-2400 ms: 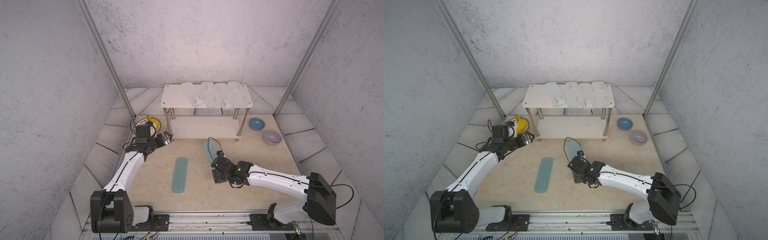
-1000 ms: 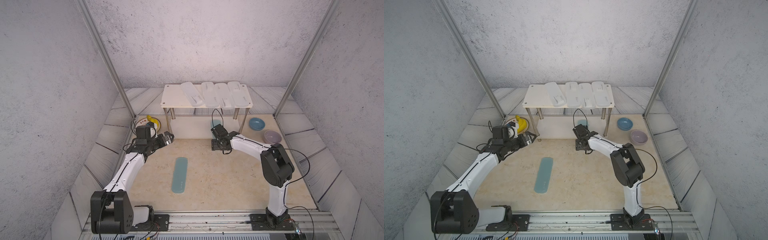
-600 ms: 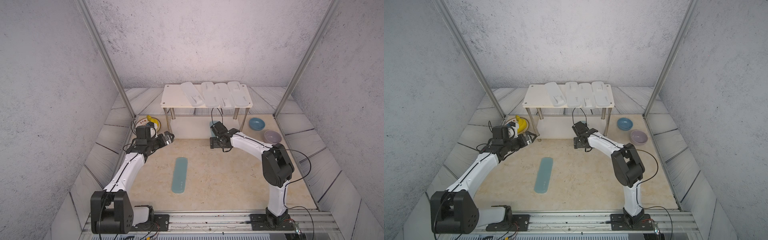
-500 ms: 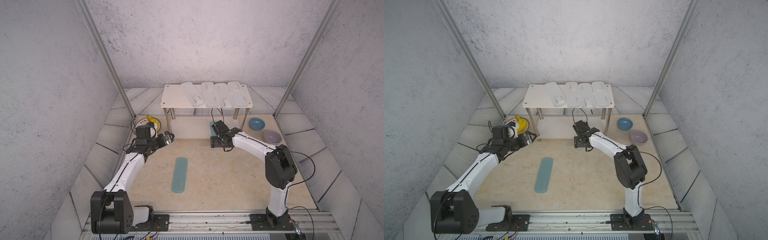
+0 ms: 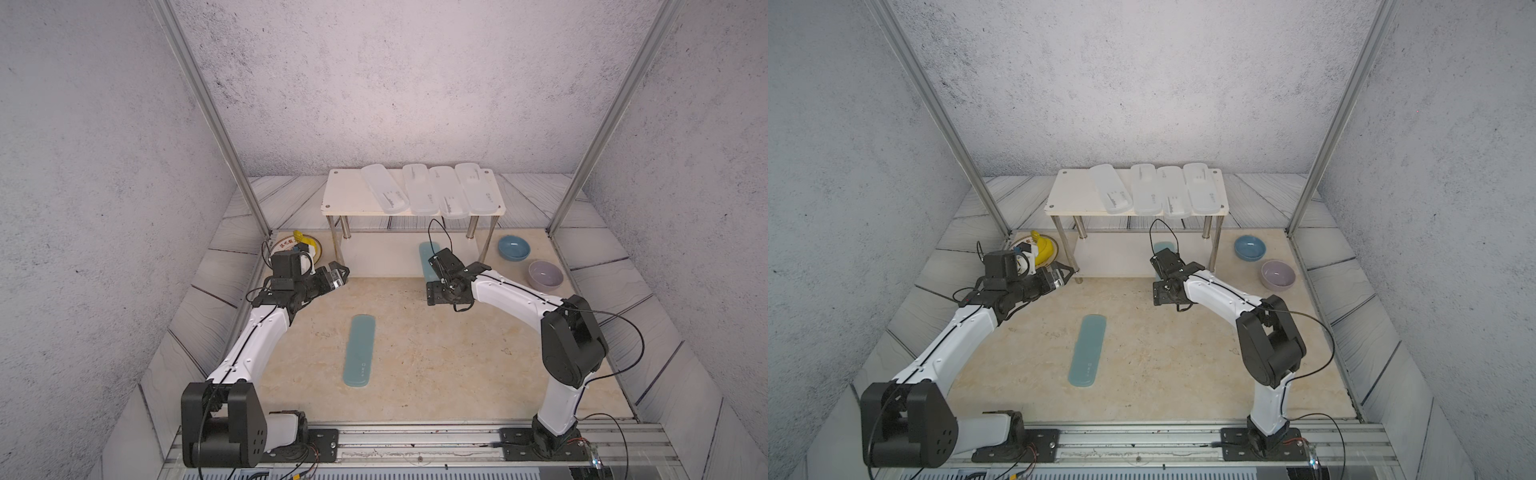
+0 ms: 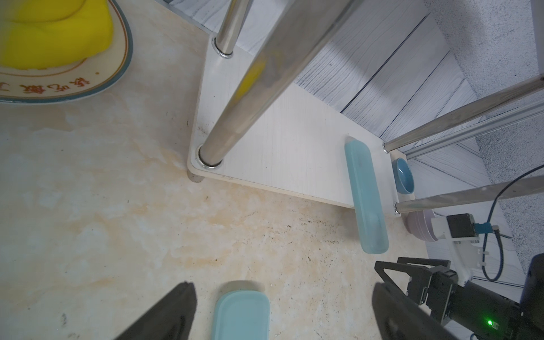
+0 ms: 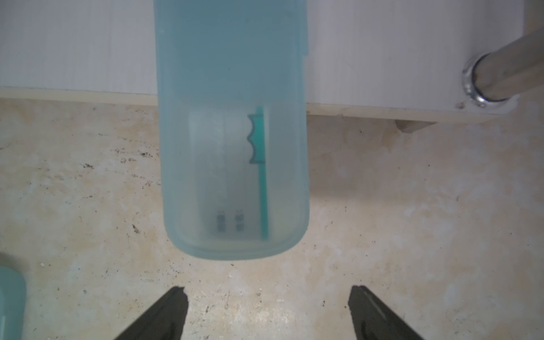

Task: Place the pencil cases on the shelf according to color
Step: Place the pencil case on the shelf.

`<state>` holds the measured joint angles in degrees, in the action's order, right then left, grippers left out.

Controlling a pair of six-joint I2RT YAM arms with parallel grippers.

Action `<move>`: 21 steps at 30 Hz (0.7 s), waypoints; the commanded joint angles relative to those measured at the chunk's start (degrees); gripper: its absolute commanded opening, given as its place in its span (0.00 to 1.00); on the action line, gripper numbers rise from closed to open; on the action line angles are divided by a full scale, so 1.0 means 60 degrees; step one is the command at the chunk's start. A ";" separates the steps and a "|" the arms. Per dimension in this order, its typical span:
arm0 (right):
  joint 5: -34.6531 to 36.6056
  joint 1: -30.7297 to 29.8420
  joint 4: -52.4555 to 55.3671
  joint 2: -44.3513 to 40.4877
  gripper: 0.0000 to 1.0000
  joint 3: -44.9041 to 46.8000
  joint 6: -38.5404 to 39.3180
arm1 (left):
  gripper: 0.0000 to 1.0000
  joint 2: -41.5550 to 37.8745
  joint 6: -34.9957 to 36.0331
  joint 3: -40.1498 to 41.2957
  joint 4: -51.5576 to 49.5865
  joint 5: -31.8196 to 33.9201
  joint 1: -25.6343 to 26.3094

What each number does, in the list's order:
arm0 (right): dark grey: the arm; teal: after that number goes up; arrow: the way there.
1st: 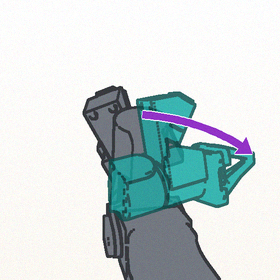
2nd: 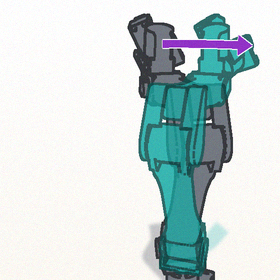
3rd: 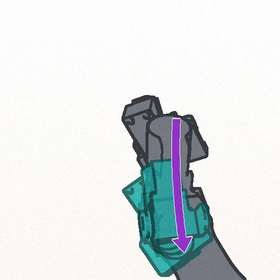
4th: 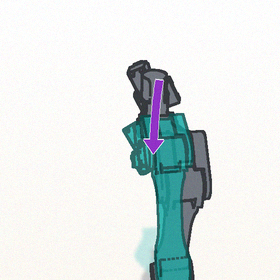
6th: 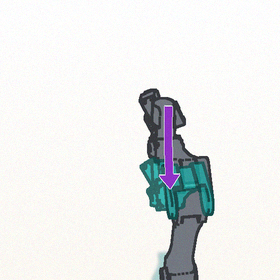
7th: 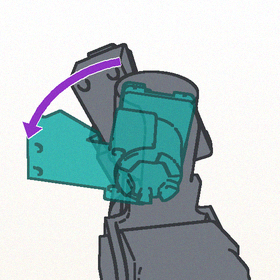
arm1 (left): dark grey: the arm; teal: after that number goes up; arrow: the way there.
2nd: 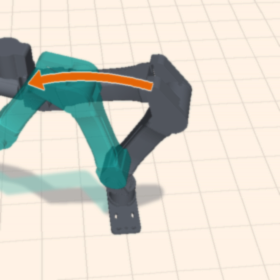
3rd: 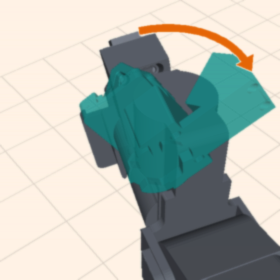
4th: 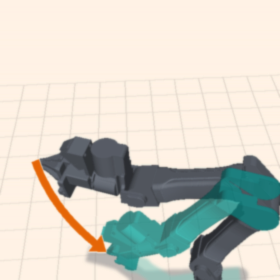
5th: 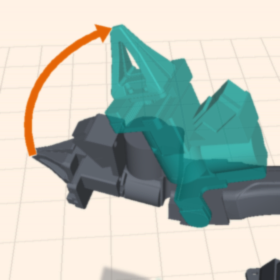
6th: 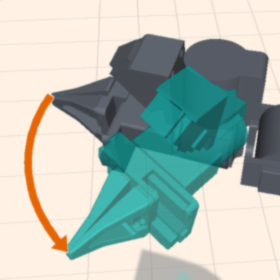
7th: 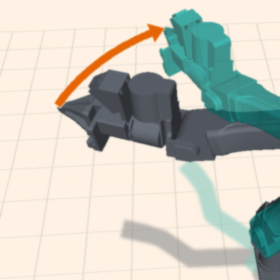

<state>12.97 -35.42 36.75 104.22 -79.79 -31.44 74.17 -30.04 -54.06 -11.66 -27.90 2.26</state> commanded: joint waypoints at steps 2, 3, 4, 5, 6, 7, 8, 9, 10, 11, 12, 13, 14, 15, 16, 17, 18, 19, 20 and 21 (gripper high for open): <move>0.0138 -0.0173 0.0424 -0.0621 0.88 0.0191 0.0003 | 1.00 -0.0092 -0.0032 0.0075 0.0064 -0.0110 -0.0053; 0.0172 -0.0223 0.0427 -0.0701 0.88 0.0276 0.0005 | 1.00 -0.0090 -0.0032 0.0076 0.0061 -0.0093 -0.0046; 0.0188 -0.0306 0.0430 -0.0775 0.86 0.0379 0.0024 | 1.00 -0.0087 -0.0047 0.0103 0.0108 -0.0115 -0.0041; 0.0325 -0.0417 0.0500 -0.0828 0.84 0.0443 0.0032 | 1.00 -0.0047 -0.0075 0.0121 0.0176 -0.0185 -0.0055; 0.0550 -0.0518 0.0596 -0.0888 0.82 0.0513 -0.0011 | 1.00 -0.0001 -0.0107 0.0133 0.0227 -0.0252 -0.0055; 0.0722 -0.0636 0.0661 -0.0956 0.81 0.0604 -0.0024 | 1.00 0.0037 -0.0166 0.0153 0.0254 -0.0322 -0.0051; 0.0843 -0.0733 0.0725 -0.1018 0.79 0.0705 -0.0065 | 1.00 0.0085 -0.0199 0.0149 0.0272 -0.0364 -0.0054; 0.0988 -0.0791 0.0800 -0.1096 0.76 0.0822 -0.0137 | 1.00 0.0116 -0.0210 0.0134 0.0273 -0.0388 -0.0055; 0.1148 -0.0883 0.0832 -0.1198 0.74 0.0972 -0.0223 | 1.00 0.0131 -0.0233 0.0134 0.0274 -0.0389 -0.0050; 0.1216 -0.0951 0.0809 -0.1341 0.71 0.1169 -0.0297 | 1.00 0.0119 -0.0237 0.0123 0.0274 -0.0414 -0.0050; 0.1235 -0.0977 0.0779 -0.1469 0.69 0.1341 -0.0371 | 1.00 0.0091 -0.0215 0.0113 0.0257 -0.0390 -0.0050; 0.1229 -0.0996 0.0739 -0.1628 0.64 0.1546 -0.0445 | 1.00 0.0064 -0.0207 0.0113 0.0237 -0.0364 -0.0044; 0.1244 -0.1018 0.0697 -0.1770 0.57 0.1746 -0.0515 | 1.00 0.0011 -0.0179 0.0109 0.0194 -0.0326 -0.0051; 0.1265 -0.1033 0.0621 -0.1920 0.50 0.1950 -0.0574 | 1.00 -0.0035 -0.0143 0.0120 0.0172 -0.0291 -0.0047; 0.1238 -0.1066 0.0430 -0.2120 0.44 0.2226 -0.0601 | 1.00 -0.0071 -0.0137 0.0135 0.0169 -0.0247 -0.0049; 0.1128 -0.1070 0.0181 -0.2291 0.38 0.2543 -0.0644 | 1.00 -0.0122 -0.0124 0.0148 0.0171 -0.0209 -0.0044; 0.1057 -0.1070 -0.0071 -0.2431 0.34 0.2824 -0.0717 | 1.00 -0.0143 -0.0134 0.0174 0.0174 -0.0204 -0.0047; 0.0972 -0.1069 -0.0386 -0.2557 0.29 0.3136 -0.0791 | 1.00 -0.0145 -0.0145 0.0188 0.0197 -0.0198 -0.0047; 0.0852 -0.1073 -0.0625 -0.2598 0.23 0.3348 -0.0890 | 1.00 -0.0145 -0.0138 0.0187 0.0190 -0.0203 -0.0054; 0.0771 -0.1076 -0.0788 -0.2577 0.17 0.3476 -0.0996 | 1.00 -0.0131 -0.0146 0.0182 0.0198 -0.0201 -0.0049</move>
<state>18.04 -41.78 35.92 89.65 -61.08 -35.44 74.39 -31.14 -54.04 -10.92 -29.19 2.26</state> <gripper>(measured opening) 0.199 0.997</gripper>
